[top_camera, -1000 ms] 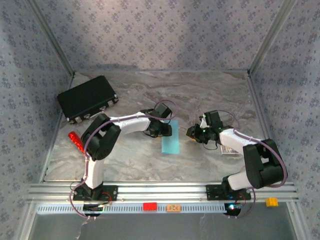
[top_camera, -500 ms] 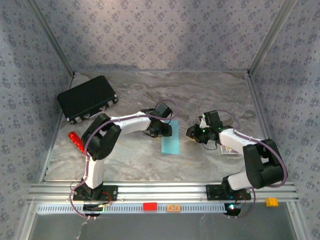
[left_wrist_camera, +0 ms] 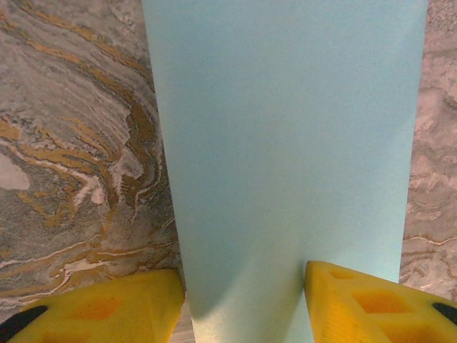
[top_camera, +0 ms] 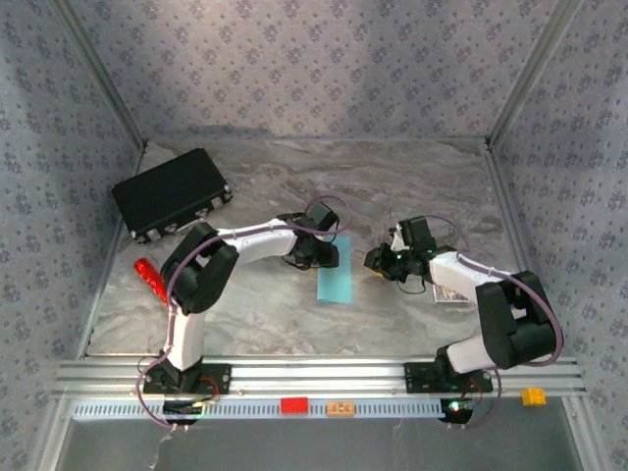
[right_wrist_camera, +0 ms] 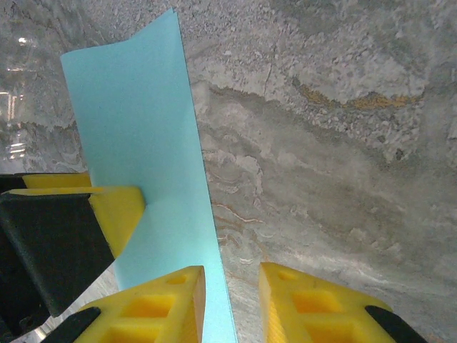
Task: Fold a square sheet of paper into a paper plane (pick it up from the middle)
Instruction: First fold the square sheet of paper in half at the center of the table.
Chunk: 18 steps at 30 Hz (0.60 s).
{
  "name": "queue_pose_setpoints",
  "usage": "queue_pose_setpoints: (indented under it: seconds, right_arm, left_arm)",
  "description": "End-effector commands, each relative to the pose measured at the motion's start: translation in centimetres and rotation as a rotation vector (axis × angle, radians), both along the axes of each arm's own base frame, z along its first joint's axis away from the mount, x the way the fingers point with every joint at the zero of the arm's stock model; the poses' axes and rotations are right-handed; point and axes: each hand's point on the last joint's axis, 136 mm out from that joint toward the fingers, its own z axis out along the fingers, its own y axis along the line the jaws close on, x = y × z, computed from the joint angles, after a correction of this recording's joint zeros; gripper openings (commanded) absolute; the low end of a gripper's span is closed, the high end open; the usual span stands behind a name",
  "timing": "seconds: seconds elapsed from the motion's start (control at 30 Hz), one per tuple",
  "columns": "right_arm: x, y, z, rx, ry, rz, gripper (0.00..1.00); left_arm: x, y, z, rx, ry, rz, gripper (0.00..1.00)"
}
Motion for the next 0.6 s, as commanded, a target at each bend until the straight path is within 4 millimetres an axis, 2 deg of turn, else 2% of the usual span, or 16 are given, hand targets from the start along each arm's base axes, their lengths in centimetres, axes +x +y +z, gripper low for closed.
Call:
queue_pose_setpoints:
  seconds: [0.0, 0.57]
  right_arm:
    - [0.47, 0.64, 0.73, 0.012, -0.018, 0.026, 0.27]
    - [0.43, 0.74, 0.6, 0.011, -0.014, 0.03, 0.27]
  left_arm:
    - [-0.66, 4.27, -6.11, 0.2, 0.055, 0.045, 0.53]
    - [-0.69, 4.46, -6.57, 0.213, 0.064, 0.05, 0.53]
